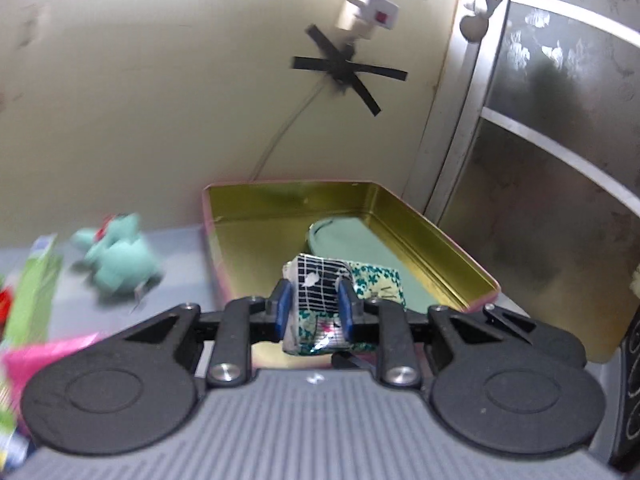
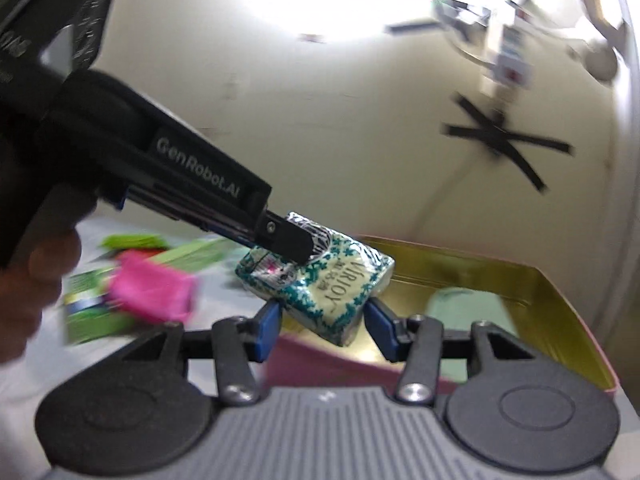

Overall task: Organize objects
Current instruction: 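Lower the tissue pack into the pink tin and release it, then reach the left gripper to the green medicine box and grasp it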

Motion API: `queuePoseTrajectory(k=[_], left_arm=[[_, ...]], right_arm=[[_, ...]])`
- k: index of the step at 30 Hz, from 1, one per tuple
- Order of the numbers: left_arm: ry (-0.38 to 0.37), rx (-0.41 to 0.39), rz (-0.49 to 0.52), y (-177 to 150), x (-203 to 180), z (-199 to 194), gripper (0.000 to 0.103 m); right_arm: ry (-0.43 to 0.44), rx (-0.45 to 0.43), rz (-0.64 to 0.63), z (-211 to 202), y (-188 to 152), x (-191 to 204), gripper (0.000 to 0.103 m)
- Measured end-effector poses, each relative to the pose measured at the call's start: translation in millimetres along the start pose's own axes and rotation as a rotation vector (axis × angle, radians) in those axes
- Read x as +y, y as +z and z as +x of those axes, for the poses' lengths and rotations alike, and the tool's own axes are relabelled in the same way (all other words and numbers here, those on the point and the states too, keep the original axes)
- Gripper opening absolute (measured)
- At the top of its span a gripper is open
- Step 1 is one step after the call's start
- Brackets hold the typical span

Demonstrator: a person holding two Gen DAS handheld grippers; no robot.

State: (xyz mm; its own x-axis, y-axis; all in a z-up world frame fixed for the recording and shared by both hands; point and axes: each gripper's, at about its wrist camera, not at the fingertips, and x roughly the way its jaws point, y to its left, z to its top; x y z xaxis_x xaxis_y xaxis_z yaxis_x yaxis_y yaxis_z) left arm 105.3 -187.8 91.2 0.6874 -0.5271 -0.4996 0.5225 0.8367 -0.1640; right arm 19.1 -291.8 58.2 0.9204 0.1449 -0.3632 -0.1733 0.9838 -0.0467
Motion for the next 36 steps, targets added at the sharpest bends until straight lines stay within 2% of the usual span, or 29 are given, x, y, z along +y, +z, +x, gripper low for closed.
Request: queuePoseTrajectory(k=[3, 5, 6, 7, 11, 14, 16, 17, 19, 22, 25, 30, 36], left_arm=[[0.023, 0.023, -0.002, 6, -8, 30, 0.028], [0.036, 0.047, -0.017, 5, -6, 42, 0.031], [0.052, 0.057, -0.028, 4, -4, 46, 0.031], [0.065, 0.059, -0.035, 3, 0, 45, 0.032], [0.07, 0.02, -0.042, 4, 10, 15, 0.032], [0.059, -0.042, -0.078, -2, 31, -27, 0.032], [0.094, -0.063, -0.088, -10, 50, -53, 0.032], [0.127, -0.068, -0.094, -14, 58, -60, 0.032], [0.195, -0.056, -0.121, -30, 79, -80, 0.032], [0.286, -0.008, -0.169, -59, 107, -98, 0.032], [0.377, 0.039, -0.192, -92, 127, -108, 0.032], [0.43, 0.051, -0.219, -126, 142, -119, 0.032], [0.503, 0.015, -0.157, -134, 137, -122, 0.038]], right_arm=[[-0.03, 0.044, 0.032, 26, -4, -15, 0.052], [-0.047, 0.047, 0.049, 32, -8, -16, 0.066], [-0.049, 0.038, 0.055, 33, -10, -17, 0.07], [-0.047, 0.03, 0.063, 31, -11, -17, 0.07], [-0.05, -0.041, 0.107, 5, -9, -23, 0.07], [-0.066, -0.152, 0.173, -27, -6, -18, 0.069], [-0.061, -0.238, 0.24, -50, -9, -11, 0.065], [-0.041, -0.251, 0.259, -55, -9, -7, 0.063], [-0.003, -0.236, 0.287, -52, -12, 6, 0.052], [0.067, -0.18, 0.336, -42, -23, 31, 0.048], [0.08, -0.082, 0.366, -26, -36, 56, 0.049], [0.087, 0.037, 0.415, -8, -54, 80, 0.051], [0.068, 0.063, 0.338, -9, -51, 95, 0.051]])
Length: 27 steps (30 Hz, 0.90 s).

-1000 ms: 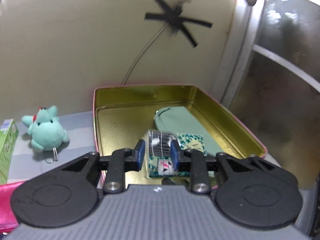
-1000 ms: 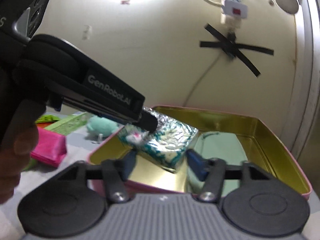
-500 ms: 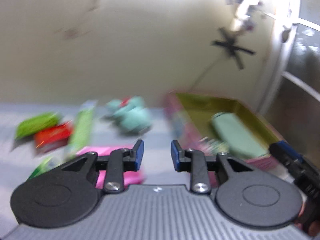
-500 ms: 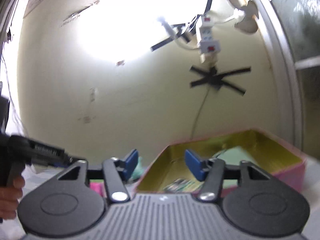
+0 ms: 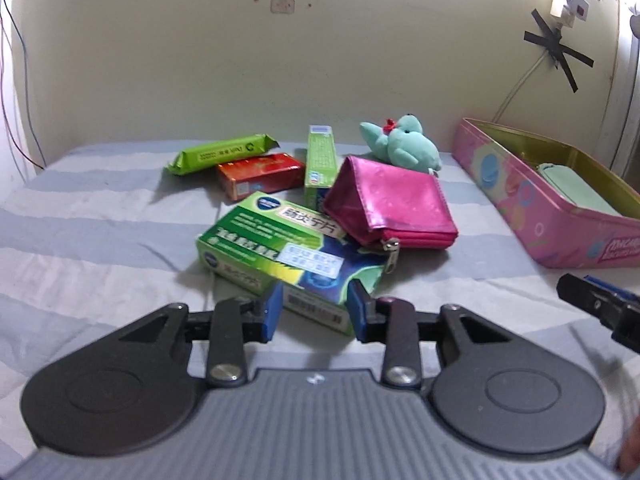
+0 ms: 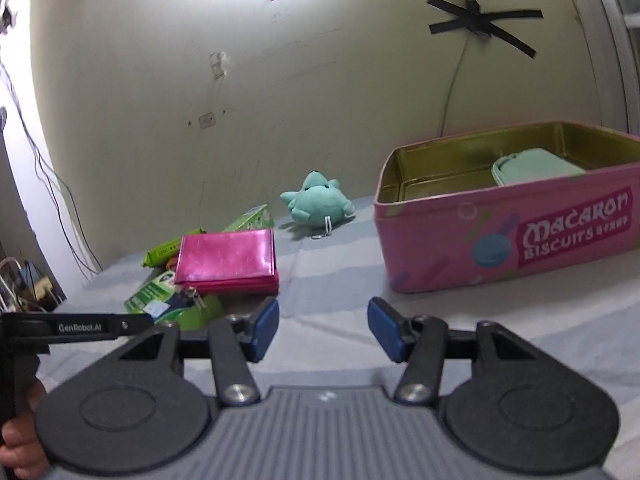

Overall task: Organize objects
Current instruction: 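Reach the left gripper to the green medicine box and grasp it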

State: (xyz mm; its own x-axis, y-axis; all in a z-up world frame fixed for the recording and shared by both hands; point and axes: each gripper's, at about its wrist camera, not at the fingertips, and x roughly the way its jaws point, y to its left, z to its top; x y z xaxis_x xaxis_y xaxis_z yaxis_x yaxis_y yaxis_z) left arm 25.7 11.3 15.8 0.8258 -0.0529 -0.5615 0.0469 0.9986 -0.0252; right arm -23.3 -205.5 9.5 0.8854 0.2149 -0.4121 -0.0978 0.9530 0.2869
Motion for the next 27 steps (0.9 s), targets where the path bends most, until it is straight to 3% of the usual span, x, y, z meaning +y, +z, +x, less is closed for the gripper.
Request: queuePoseTrajectory(k=[10, 14, 21, 26, 27], left_arm=[[0.016, -0.026, -0.01, -11, 13, -6, 0.042], [0.026, 0.032, -0.039, -17, 30, 2, 0.042], [0.062, -0.001, -0.104, -22, 78, -3, 0.042], [0.026, -0.035, -0.187, -3, 110, -3, 0.043], [0.006, -0.038, -0.186, 6, 113, -1, 0.051]], right_arm=[[-0.008, 0.046, -0.038, 4, 0, 7, 0.051], [0.001, 0.071, -0.067, 8, 0, 10, 0.051], [0.164, 0.153, -0.138, 33, -3, 49, 0.052], [0.239, 0.203, -0.285, 62, -10, 101, 0.065], [0.242, 0.211, -0.304, 68, -10, 107, 0.073]])
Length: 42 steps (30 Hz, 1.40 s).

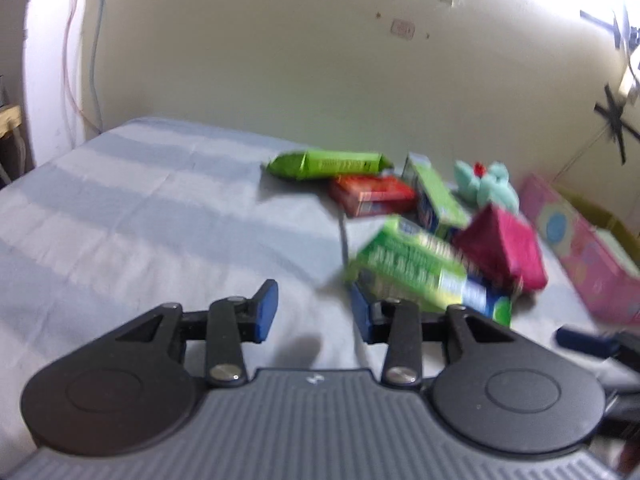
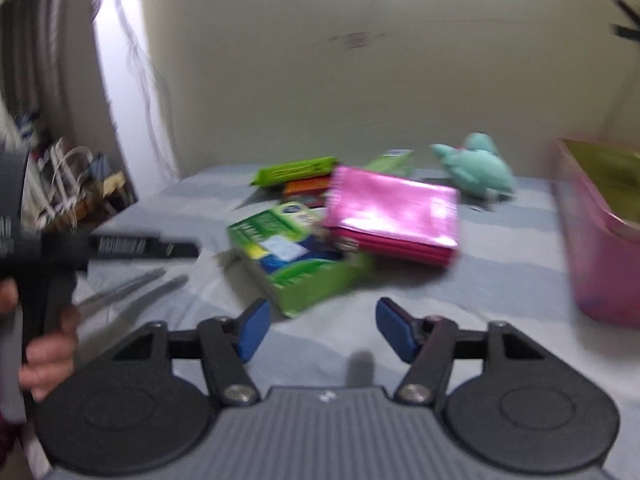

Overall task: Organize objects
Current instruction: 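Reach the left gripper to the green medicine box and grasp it, then carry the green medicine box into the pink tin and release it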

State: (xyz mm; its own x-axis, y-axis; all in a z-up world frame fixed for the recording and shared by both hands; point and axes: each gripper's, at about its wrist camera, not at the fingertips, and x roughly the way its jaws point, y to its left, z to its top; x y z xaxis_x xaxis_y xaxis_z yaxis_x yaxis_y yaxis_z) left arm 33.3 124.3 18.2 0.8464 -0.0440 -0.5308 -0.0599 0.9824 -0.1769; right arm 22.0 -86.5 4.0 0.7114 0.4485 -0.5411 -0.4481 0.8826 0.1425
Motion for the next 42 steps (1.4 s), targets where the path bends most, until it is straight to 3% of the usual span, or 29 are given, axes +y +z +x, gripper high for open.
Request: queuePoseTrajectory(k=[1, 2, 3, 4, 6, 8, 10, 12, 13, 16, 20, 22, 24, 25, 28, 29, 30, 32, 34, 36, 39, 42], left_arm=[[-0.03, 0.003, 0.007, 10, 0, 5, 0.066], [-0.05, 0.005, 0.012, 19, -1, 11, 0.074], [-0.06, 0.003, 0.016, 27, -1, 20, 0.081], [-0.068, 0.008, 0.027, 32, -2, 28, 0.081], [-0.097, 0.061, 0.037, 36, -5, 47, 0.078], [-0.139, 0.134, 0.014, 34, -6, 63, 0.06], [-0.21, 0.148, -0.039, 29, -5, 62, 0.036], [-0.216, 0.173, -0.091, 23, -7, 50, 0.033], [-0.229, 0.182, -0.102, 18, -9, 42, 0.031], [-0.288, 0.206, -0.104, -12, -25, 3, 0.031], [-0.43, 0.226, -0.005, -48, -64, -39, 0.035], [-0.497, 0.25, 0.025, -54, -82, -42, 0.049], [-0.481, 0.244, 0.043, -53, -96, -35, 0.063], [-0.451, 0.234, 0.056, -51, -105, -30, 0.065], [-0.428, 0.255, 0.052, -45, -119, -20, 0.063], [-0.422, 0.265, 0.057, -44, -121, -17, 0.059], [-0.411, 0.282, 0.074, -46, -123, -18, 0.047], [-0.413, 0.286, 0.093, -47, -129, -21, 0.045], [-0.355, 0.265, 0.136, -44, -142, -26, 0.045], [-0.341, 0.229, 0.147, -33, -152, -32, 0.045], [-0.409, 0.131, 0.173, -4, -174, -41, 0.044], [-0.486, 0.023, 0.184, 27, -213, -39, 0.045]], right_arm=[[0.002, 0.013, -0.011, 9, 5, 4, 0.08], [0.0, 0.018, -0.015, 15, 7, 6, 0.082], [-0.007, 0.03, -0.02, 22, 11, 8, 0.084], [-0.022, 0.046, -0.027, 29, 13, 10, 0.085], [-0.044, 0.093, -0.041, 46, 16, 10, 0.089], [-0.039, 0.119, -0.042, 54, 16, 9, 0.088], [-0.012, 0.116, -0.044, 48, 14, 11, 0.073], [-0.008, 0.117, -0.048, 35, 6, 11, 0.06], [0.004, 0.12, -0.04, 23, -1, 10, 0.059], [0.037, 0.115, -0.011, -22, -26, 0, 0.059], [0.043, 0.081, 0.019, -87, -59, -25, 0.065], [0.009, 0.075, 0.055, -104, -67, -44, 0.065], [-0.04, 0.072, 0.068, -114, -70, -56, 0.067], [-0.043, 0.072, 0.077, -116, -68, -63, 0.067], [-0.029, 0.057, 0.07, -118, -63, -71, 0.071], [-0.019, 0.055, 0.053, -116, -61, -70, 0.071], [-0.004, 0.062, 0.041, -112, -59, -67, 0.071], [0.023, 0.085, 0.034, -97, -58, -58, 0.079], [-0.001, 0.058, 0.01, -92, -60, -53, 0.074], [0.015, 0.01, 0.066, -101, -57, -64, 0.072], [-0.044, -0.152, 0.068, -132, -39, -81, 0.071], [-0.207, -0.296, -0.03, -155, -16, -95, 0.071]])
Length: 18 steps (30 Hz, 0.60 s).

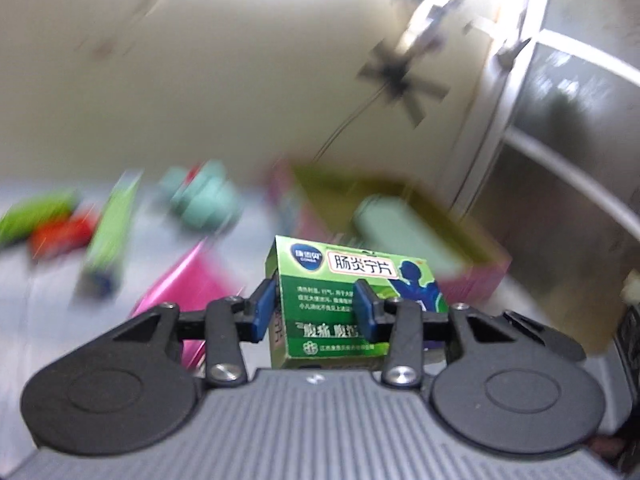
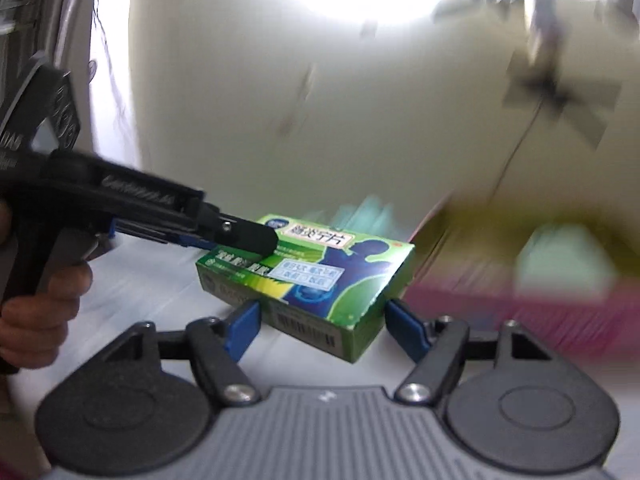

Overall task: Organize objects
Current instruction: 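Carry the green medicine box into the pink tin and release it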

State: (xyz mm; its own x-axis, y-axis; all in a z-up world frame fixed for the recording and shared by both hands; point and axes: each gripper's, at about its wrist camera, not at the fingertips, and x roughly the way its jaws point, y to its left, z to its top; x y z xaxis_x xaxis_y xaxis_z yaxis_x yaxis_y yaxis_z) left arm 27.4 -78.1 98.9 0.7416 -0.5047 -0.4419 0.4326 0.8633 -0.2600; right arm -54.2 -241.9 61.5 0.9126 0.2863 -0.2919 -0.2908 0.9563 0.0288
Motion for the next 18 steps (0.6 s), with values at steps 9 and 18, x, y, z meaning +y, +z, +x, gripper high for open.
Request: queuePoseTrajectory(k=[9, 18], left_arm=[[-0.012, 0.032, 0.043, 35, -50, 142, 0.046], [0.014, 0.017, 0.036, 37, -34, 120, 0.046]], right_arm=[[-0.222, 0.047, 0.093, 67, -6, -97, 0.078], [-0.193, -0.062, 0.132, 58, -23, -104, 0.079]])
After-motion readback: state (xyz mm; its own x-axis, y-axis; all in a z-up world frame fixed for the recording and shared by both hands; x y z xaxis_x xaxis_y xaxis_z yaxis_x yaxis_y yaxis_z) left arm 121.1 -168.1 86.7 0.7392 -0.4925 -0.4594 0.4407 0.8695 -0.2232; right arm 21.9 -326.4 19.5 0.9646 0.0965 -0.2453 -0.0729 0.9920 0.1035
